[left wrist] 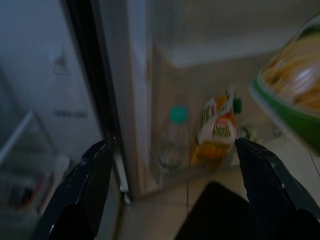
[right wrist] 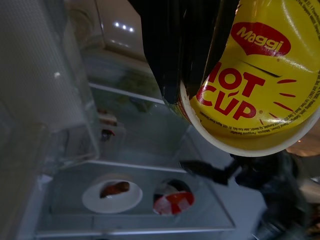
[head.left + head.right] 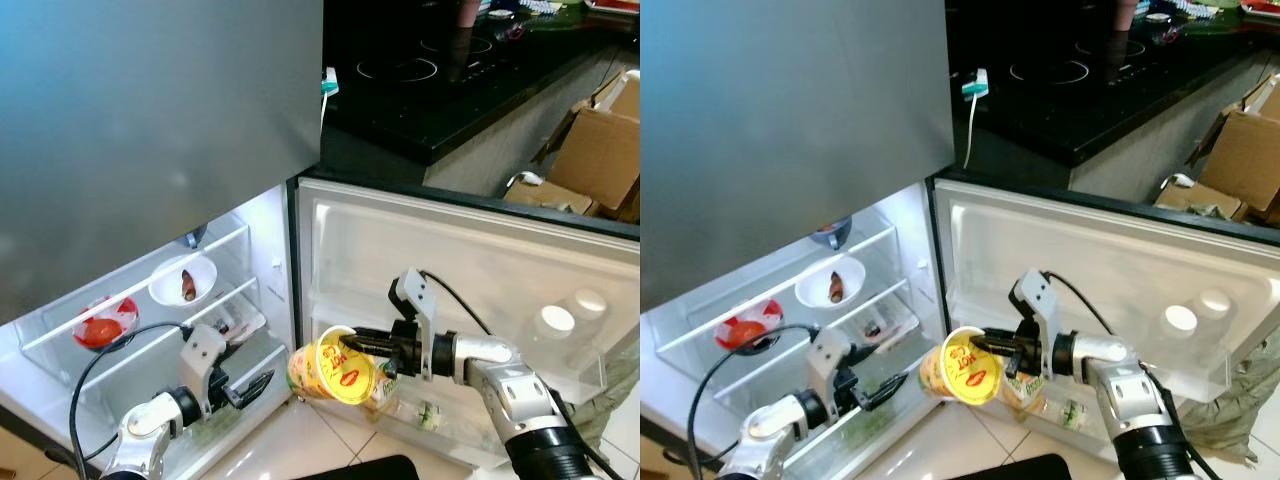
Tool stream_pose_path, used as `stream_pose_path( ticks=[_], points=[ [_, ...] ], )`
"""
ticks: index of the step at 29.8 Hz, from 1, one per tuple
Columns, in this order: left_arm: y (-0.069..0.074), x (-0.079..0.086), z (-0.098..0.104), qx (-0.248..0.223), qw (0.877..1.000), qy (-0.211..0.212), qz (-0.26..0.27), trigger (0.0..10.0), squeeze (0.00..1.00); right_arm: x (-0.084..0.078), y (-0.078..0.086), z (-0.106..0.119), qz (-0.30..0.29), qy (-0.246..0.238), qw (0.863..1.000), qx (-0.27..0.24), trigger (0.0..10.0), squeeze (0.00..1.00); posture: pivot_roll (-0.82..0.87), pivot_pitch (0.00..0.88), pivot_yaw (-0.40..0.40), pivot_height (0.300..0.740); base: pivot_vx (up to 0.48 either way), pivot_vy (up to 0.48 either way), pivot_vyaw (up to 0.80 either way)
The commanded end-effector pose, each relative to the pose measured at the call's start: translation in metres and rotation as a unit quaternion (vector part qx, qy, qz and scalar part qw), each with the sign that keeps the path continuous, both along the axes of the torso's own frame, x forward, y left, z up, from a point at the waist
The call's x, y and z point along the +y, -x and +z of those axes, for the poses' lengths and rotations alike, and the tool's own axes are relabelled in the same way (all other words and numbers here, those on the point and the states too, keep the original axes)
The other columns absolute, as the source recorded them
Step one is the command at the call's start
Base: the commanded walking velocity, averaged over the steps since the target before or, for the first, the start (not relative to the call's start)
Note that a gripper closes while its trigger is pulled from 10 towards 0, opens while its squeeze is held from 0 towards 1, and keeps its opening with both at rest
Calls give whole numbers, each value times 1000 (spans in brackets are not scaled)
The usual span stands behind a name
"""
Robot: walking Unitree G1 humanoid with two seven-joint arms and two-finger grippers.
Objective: Restocking fridge
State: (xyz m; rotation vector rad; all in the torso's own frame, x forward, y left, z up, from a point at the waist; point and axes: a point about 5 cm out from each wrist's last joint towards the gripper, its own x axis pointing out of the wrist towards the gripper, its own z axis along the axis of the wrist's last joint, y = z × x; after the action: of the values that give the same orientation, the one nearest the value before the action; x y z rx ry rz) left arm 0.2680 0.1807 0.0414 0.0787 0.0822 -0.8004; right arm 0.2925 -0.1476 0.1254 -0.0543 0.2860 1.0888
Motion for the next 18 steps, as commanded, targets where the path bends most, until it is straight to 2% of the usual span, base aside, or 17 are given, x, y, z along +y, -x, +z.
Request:
stream_pose_path(
  ticks=[1, 3, 4, 5, 6, 11, 13, 15, 18],
  points=[
    [6, 12, 6, -22, 1000, 2, -4, 10000, 0, 2, 0, 13, -1, -16, 1000, 5, 10000, 0, -80, 49, 42, 740, 0, 0, 0],
    [11, 17, 14, -39, 998, 41, -6, 10000, 0, 2, 2, 16, -6, 9, 1000, 17, 10000, 0, -81, 50, 40, 740, 0, 0, 0],
    [11, 17, 14, -39, 998, 41, -6, 10000, 0, 2, 2, 16, -6, 9, 1000, 17, 10000, 0, -81, 50, 40, 740, 0, 0, 0],
    [16, 22, 21, -46, 996, 70, -4, 10000, 0, 1, 4, 17, -8, 29, 999, 23, 10000, 0, -79, 51, 38, 740, 0, 0, 0],
    [20, 25, 22, -46, 996, 74, -3, 10000, 0, 1, 4, 20, -10, 35, 999, 26, 10000, 0, -74, 51, 32, 740, 0, 0, 0],
    [34, 35, 25, -44, 996, 75, -7, 10000, 0, -2, 3, 29, -15, 65, 997, 37, 10000, 0, -69, 52, 24, 740, 0, 0, 0],
    [34, 35, 25, -44, 996, 75, -7, 10000, 0, -2, 3, 29, -15, 65, 997, 37, 10000, 0, -69, 52, 24, 740, 0, 0, 0],
    [43, 37, 27, -39, 996, 72, -19, 10000, 0, -3, -5, 42, -34, 57, 997, 27, 10000, 0, -63, 54, 17, 740, 0, 0, 0],
    [45, 37, 27, -37, 996, 71, -25, 10000, 0, -3, -9, 49, -45, 50, 998, 21, 10000, 0, -55, 55, 12, 740, 0, 0, 0]
  ],
)
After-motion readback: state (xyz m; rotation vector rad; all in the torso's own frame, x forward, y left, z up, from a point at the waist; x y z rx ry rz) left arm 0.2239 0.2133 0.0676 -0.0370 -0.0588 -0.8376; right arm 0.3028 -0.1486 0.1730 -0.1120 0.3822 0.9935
